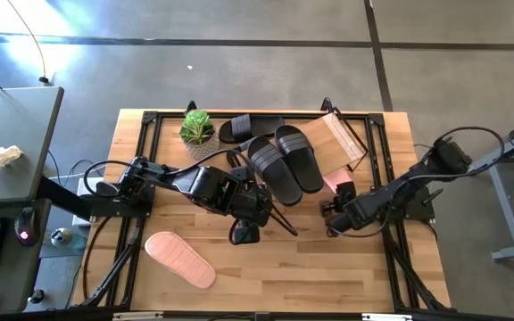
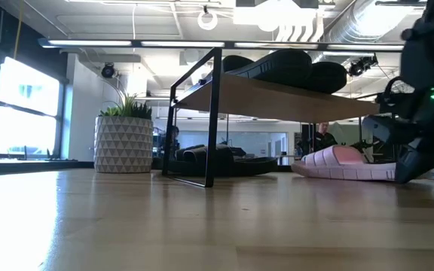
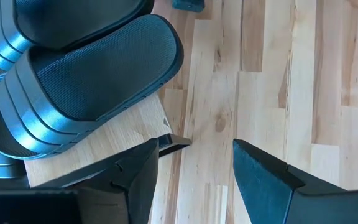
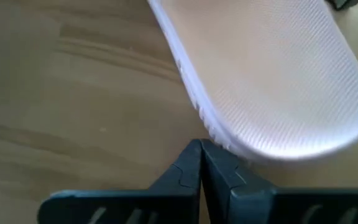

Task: Pick and place slides into the shelf
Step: Put the right pink slipper under the shelf

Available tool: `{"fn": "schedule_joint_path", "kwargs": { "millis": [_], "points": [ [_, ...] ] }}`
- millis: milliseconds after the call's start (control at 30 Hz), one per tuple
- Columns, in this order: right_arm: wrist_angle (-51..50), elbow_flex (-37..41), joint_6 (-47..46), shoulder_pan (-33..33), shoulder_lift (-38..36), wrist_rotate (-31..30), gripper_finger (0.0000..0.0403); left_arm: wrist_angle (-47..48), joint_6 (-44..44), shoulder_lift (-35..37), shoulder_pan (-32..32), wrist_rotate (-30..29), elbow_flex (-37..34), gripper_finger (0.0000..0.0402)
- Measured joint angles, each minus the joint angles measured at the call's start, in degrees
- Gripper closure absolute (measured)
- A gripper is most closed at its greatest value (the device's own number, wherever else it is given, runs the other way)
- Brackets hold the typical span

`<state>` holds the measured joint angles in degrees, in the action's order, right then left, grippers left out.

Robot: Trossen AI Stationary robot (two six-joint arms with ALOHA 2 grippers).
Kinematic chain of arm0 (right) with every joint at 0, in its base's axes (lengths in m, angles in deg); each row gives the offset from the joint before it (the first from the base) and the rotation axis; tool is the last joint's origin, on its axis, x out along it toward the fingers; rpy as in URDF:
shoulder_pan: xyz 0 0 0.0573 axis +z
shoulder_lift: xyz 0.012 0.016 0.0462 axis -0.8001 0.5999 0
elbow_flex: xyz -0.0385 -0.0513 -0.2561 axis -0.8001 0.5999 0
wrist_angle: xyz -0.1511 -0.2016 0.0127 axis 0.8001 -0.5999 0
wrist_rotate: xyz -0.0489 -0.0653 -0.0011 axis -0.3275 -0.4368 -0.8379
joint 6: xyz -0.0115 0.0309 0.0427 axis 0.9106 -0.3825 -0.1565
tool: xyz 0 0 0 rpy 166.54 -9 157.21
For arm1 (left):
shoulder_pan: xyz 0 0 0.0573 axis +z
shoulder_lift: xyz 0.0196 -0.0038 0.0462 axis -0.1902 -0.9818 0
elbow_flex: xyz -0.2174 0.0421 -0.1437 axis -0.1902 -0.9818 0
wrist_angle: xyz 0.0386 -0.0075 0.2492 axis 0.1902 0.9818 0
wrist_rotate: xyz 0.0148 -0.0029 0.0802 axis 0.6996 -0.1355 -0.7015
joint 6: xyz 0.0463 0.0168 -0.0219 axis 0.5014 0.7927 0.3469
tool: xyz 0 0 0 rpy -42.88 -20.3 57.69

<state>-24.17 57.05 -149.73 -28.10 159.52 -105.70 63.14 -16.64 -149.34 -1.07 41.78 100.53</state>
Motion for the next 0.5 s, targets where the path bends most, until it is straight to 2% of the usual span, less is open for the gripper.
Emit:
{"fn": "schedule_joint_path", "kwargs": {
  "millis": [500],
  "points": [
    [2.6, -0.1, 7.0, -6.9, -0.1, 0.4, 0.0403, 0.0, 0.0, 0.0, 0.0, -0.1, 0.0, 0.0213]
  ]
}}
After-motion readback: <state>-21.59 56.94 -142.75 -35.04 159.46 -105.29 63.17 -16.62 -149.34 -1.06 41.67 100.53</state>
